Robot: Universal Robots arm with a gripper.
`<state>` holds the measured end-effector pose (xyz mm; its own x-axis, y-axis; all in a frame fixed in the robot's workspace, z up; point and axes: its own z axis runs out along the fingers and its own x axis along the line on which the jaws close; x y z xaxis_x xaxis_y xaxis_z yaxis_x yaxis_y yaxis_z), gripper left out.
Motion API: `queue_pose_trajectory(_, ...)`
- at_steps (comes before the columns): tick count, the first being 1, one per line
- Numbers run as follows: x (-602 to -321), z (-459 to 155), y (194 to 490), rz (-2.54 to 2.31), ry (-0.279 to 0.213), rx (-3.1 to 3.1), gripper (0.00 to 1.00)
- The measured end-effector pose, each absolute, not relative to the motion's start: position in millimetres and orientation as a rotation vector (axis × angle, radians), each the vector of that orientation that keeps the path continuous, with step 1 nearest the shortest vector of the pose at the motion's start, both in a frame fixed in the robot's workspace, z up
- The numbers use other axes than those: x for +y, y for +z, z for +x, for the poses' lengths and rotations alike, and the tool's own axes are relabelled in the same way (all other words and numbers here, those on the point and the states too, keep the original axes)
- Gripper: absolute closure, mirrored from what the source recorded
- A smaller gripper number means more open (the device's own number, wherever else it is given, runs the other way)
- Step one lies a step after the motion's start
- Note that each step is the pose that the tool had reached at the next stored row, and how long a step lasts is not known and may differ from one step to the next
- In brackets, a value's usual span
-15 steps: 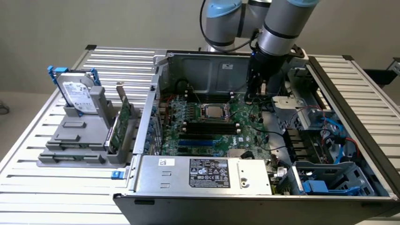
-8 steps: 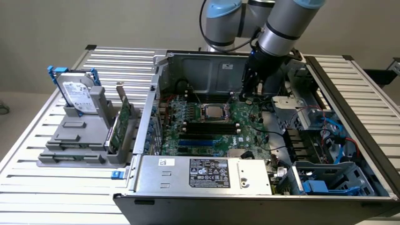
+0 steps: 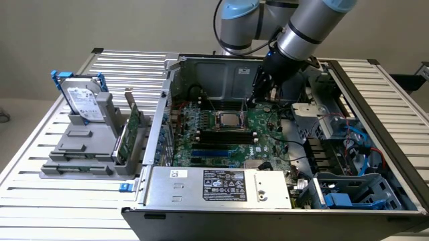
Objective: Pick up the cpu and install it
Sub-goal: 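Close the cpu cover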
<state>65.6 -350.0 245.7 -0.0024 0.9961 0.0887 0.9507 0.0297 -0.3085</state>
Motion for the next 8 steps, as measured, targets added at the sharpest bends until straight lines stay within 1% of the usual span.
queue_pose_trajectory(8,-350.0,61.7,245.6,-1.941,0.357,-1.974,0.89)
